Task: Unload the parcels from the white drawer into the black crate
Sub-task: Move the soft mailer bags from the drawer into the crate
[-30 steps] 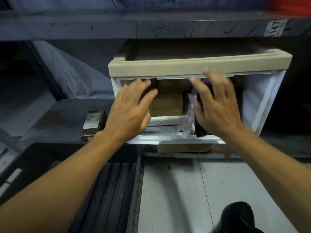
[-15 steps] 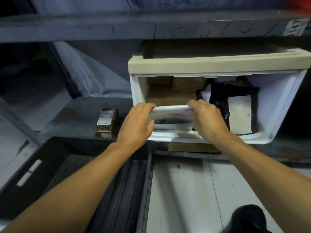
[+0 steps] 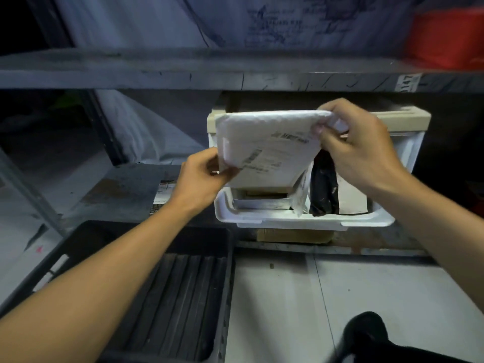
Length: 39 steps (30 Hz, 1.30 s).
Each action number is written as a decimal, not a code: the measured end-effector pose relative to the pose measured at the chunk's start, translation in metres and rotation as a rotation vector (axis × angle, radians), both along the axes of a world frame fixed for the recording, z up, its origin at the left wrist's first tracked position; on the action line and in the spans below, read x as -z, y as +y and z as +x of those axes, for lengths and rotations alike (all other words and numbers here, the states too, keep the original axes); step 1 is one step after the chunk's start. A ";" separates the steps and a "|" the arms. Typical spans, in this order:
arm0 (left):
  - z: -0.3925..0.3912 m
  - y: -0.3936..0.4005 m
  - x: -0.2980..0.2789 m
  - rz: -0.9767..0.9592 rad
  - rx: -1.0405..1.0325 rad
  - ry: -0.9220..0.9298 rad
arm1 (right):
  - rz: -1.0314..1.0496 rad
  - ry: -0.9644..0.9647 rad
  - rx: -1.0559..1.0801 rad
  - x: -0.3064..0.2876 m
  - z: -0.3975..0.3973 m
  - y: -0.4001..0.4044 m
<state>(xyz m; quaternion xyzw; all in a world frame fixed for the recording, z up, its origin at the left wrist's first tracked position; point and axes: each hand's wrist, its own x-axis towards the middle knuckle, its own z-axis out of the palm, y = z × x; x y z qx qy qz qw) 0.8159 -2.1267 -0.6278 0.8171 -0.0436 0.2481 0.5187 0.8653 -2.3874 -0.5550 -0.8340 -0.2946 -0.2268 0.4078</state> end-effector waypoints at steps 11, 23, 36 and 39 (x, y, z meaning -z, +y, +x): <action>-0.072 0.069 -0.036 0.060 -0.112 0.161 | 0.544 0.477 -0.152 -0.011 -0.037 0.039; -0.055 0.066 -0.015 -0.772 -0.037 0.197 | 0.987 1.210 -0.283 0.050 -0.034 0.071; -0.056 0.084 -0.017 -0.591 0.002 0.397 | 0.816 1.127 -0.136 0.061 -0.018 0.054; -0.049 0.077 -0.015 -0.903 -0.062 0.257 | 0.990 1.066 -0.082 0.061 -0.023 0.061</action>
